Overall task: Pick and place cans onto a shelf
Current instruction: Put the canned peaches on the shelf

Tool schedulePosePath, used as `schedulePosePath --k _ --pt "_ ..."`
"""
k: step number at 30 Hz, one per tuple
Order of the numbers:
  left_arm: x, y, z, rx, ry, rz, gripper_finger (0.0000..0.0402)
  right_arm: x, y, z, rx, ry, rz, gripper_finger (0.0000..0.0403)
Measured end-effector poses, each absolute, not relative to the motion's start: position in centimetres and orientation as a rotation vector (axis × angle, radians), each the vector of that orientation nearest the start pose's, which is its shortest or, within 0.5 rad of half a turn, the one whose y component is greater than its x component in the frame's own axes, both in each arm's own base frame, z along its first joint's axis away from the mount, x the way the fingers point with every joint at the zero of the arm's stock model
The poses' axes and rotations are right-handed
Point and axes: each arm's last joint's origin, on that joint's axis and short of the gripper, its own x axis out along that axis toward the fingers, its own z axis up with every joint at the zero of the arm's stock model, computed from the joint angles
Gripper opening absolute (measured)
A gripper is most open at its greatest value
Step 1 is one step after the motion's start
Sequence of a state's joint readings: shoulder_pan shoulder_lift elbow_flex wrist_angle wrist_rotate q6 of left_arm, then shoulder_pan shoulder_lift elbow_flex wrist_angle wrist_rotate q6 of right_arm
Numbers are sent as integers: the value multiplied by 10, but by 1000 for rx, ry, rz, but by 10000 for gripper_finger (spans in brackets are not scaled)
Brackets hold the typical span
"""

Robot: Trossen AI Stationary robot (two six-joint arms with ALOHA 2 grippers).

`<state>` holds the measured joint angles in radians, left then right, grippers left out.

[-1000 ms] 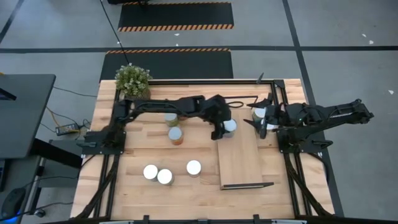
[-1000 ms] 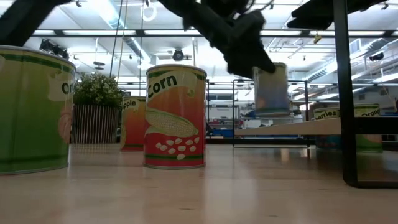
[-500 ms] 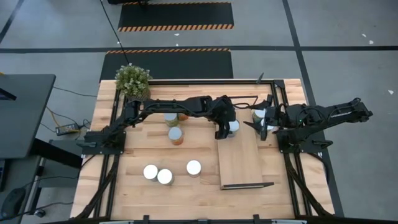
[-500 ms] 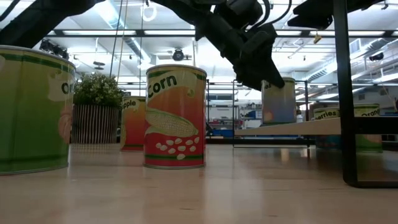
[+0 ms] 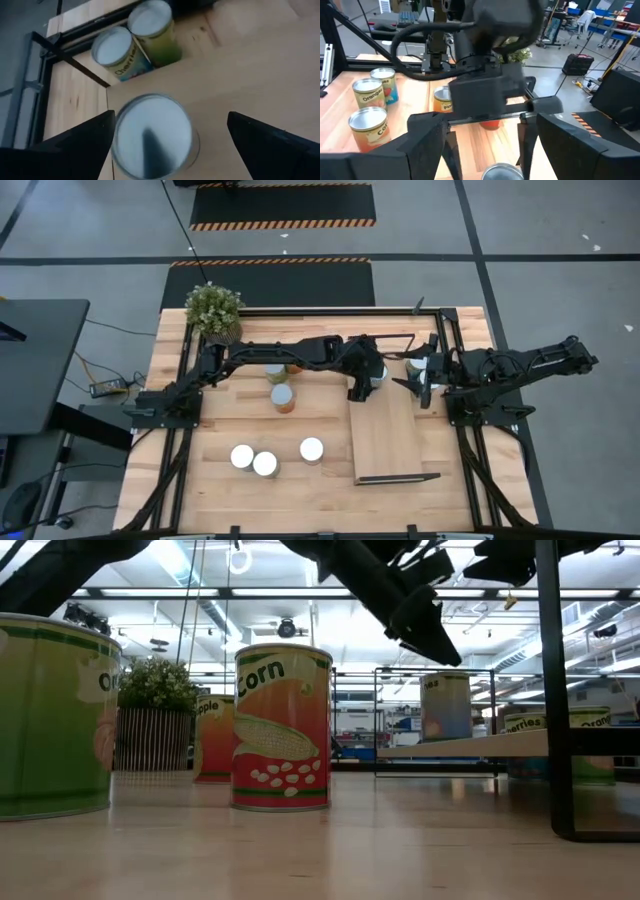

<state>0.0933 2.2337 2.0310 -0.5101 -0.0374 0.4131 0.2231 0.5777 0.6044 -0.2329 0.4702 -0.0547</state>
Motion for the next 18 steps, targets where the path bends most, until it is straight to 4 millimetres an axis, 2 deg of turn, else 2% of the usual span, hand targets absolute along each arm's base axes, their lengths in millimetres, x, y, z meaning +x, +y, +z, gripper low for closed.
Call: schedulePosePath --k 4,12,18 --pt "500 42 260 447 789 9 389 133 17 295 -117 200 -238 314" --pt "485 31 282 595 863 161 389 135 18 295 -112 193 -236 314" --pt "487 32 268 636 923 203 389 138 19 296 -111 188 -236 314"
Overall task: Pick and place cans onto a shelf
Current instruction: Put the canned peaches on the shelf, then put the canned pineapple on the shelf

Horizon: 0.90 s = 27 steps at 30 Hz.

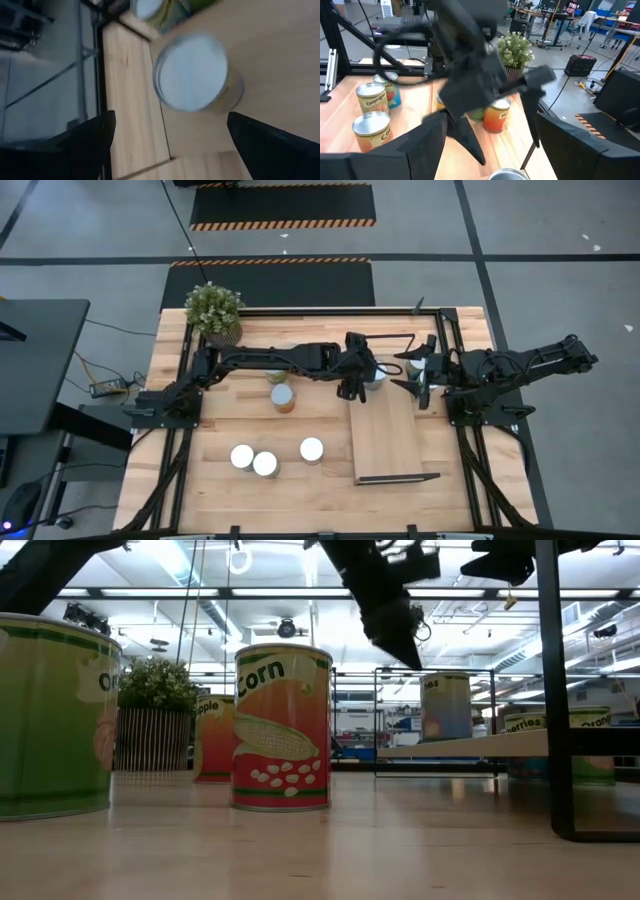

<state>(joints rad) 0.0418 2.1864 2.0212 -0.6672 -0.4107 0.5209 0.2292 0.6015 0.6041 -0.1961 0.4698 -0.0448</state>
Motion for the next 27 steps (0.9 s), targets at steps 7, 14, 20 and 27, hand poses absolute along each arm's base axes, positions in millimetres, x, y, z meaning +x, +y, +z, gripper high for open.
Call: schedulePosePath --k 7,14,20,27 --pt "501 34 244 668 916 265 389 139 19 296 -119 188 -235 314" --pt "518 35 231 666 814 308 389 139 19 296 -120 184 -234 314" --pt "523 36 225 677 787 313 389 138 20 296 -122 181 -224 314" --pt "521 32 234 694 784 370 389 138 22 297 -125 170 -211 314"
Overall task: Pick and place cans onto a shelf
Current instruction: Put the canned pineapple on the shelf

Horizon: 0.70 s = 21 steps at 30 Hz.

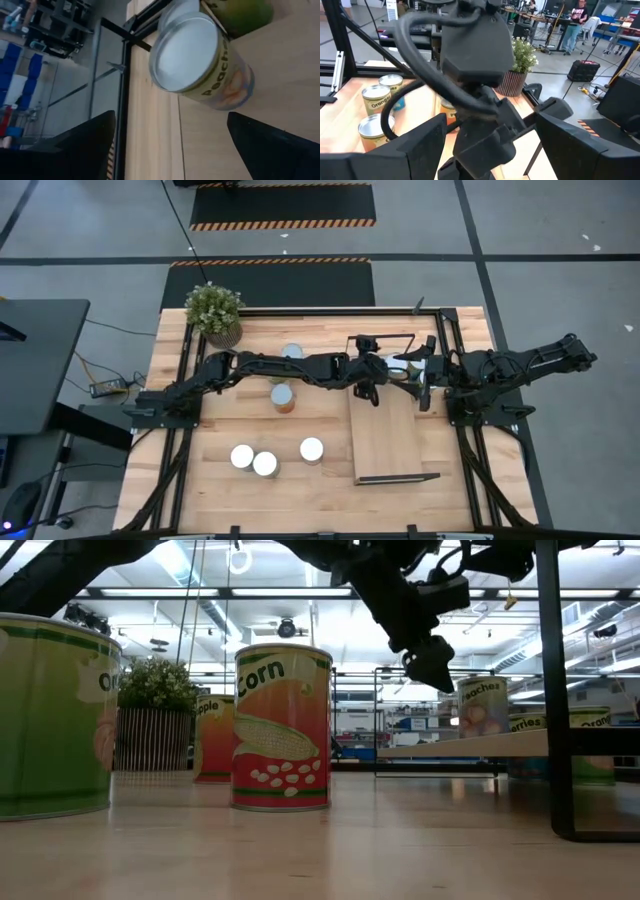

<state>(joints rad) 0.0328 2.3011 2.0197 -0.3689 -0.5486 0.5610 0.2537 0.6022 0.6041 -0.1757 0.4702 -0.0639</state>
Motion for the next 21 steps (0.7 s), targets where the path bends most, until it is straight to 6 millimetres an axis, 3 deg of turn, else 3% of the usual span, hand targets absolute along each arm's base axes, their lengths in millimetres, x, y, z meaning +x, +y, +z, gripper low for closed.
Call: schedulePosePath --k 6,12,16,21 --pt "515 25 230 694 857 368 389 138 22 296 -127 179 -211 314" --pt "491 3 254 590 940 327 389 138 23 295 -121 190 -209 314" --pt "476 -4 255 487 1032 307 389 140 24 293 -120 203 -202 314" --pt "463 -27 256 412 1105 294 389 144 29 291 -115 219 -179 314"
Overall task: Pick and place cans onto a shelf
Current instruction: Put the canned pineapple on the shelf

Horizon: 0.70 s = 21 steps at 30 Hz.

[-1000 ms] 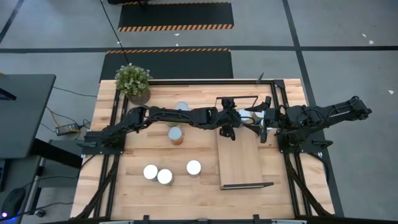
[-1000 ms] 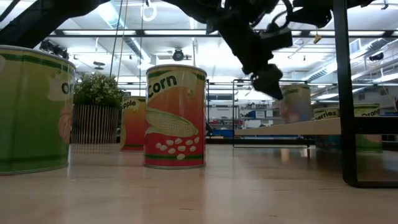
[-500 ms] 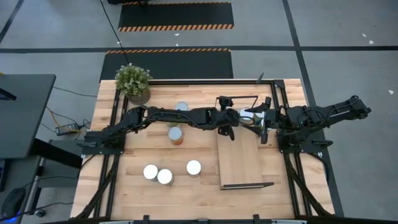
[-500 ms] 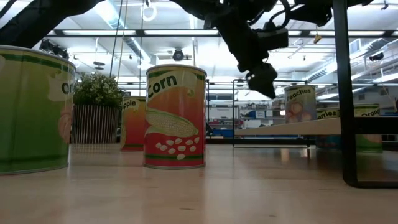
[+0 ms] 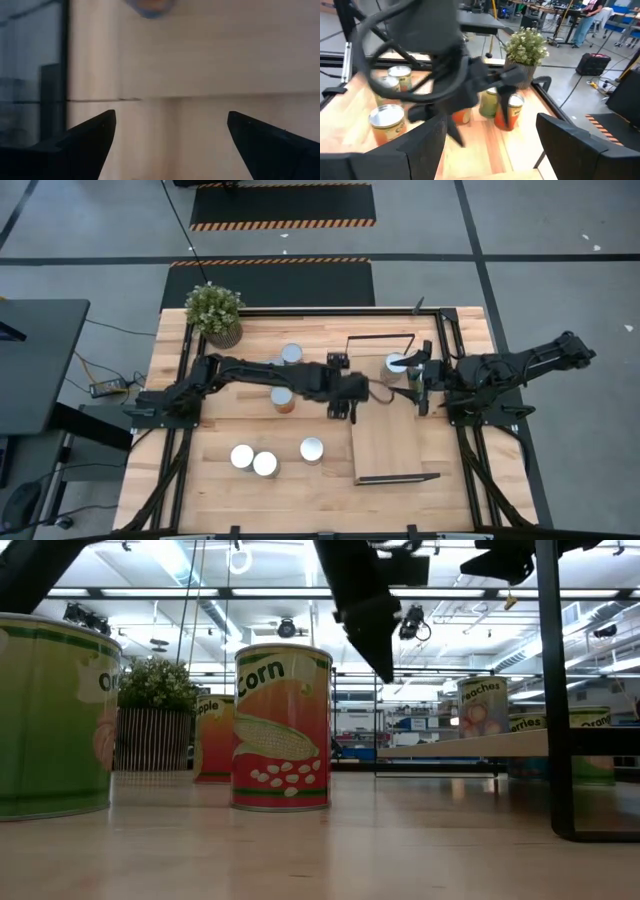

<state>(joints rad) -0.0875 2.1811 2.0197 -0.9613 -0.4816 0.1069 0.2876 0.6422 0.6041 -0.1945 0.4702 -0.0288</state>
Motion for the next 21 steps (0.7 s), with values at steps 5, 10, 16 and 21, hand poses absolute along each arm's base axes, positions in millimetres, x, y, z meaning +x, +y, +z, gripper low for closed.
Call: schedulePosePath --k 5,10,16,21 --pt "448 -55 252 423 1206 251 389 150 34 288 -123 230 -158 314" --pt "431 -71 256 427 1298 251 389 155 37 287 -134 229 -147 313" --pt "421 -89 263 424 1289 273 389 157 38 286 -152 234 -147 313" --pt "409 -99 267 440 1328 279 389 160 39 285 -154 241 -147 313"
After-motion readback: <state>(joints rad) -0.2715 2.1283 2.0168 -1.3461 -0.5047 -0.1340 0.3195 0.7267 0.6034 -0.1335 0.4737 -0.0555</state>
